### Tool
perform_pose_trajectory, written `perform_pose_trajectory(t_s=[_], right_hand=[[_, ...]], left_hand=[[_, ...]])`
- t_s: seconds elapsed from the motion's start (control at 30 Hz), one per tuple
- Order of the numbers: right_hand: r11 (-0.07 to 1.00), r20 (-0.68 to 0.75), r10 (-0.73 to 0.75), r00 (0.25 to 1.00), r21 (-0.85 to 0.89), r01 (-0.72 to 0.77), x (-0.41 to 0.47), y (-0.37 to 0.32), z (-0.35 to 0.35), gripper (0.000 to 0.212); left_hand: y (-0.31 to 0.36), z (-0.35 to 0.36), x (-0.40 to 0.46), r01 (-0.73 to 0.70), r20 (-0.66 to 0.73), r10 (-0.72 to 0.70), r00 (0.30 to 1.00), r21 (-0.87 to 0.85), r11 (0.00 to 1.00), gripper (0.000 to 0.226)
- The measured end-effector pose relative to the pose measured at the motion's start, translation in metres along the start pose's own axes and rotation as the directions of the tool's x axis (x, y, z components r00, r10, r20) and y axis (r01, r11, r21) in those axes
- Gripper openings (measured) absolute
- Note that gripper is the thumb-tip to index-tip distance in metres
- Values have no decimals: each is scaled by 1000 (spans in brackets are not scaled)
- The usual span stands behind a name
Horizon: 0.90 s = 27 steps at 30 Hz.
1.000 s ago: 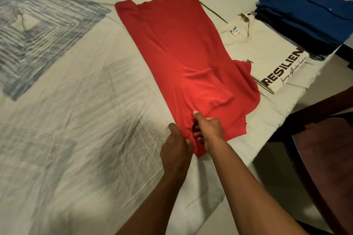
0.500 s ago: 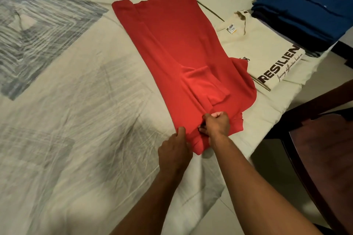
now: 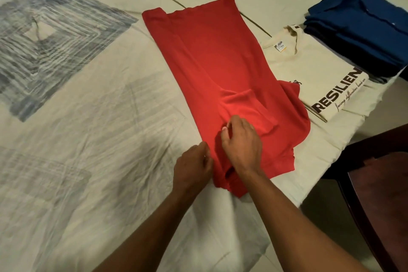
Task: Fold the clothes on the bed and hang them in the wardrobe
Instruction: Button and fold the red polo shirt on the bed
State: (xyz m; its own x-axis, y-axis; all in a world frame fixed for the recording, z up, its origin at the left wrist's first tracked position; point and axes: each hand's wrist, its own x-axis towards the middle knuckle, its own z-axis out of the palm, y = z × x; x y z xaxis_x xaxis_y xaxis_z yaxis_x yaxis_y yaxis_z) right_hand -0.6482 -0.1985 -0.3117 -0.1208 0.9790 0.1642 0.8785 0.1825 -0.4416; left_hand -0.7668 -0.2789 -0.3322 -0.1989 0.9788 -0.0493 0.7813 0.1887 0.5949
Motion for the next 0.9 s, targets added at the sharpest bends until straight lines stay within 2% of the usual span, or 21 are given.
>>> perform_pose_trajectory(t_s=[0.1,0.2,0.37,0.47,0.57,0.63,0.73,0.9], right_hand=[[987,76,-132,988,-79,138,28,-18,11,10],[969,200,-224,954,-59,240,60,-33,22,21],[952,318,-283,905,-26,306,92,-37,47,42],[955,356,-186,916,-152,253,99,-18,55,35],[931,232,-132,964,-305,201,99,-10,56,25],[927,165,-129,978,-331,179,108,-20,60,24],[943,99,-150,984,-285,173,132,-37,72,21],[946,103,-281,954,-136,294,174,-64,104,20]], left_hand=[[-11,-3,34,-57,-78,53,995,-42,997,25],[-22,-10,77,-109,-148,108,983,0,994,36],[-36,-27,139,-144,-69,159,985,185,972,45],[-50,-31,163,-168,27,167,986,268,948,57],[-63,-35,180,-168,37,165,986,293,941,56],[-70,-39,193,-176,13,181,983,307,935,52],[-78,-49,218,-190,-8,204,979,333,924,46],[-89,-69,277,-238,-26,268,963,383,892,41]])
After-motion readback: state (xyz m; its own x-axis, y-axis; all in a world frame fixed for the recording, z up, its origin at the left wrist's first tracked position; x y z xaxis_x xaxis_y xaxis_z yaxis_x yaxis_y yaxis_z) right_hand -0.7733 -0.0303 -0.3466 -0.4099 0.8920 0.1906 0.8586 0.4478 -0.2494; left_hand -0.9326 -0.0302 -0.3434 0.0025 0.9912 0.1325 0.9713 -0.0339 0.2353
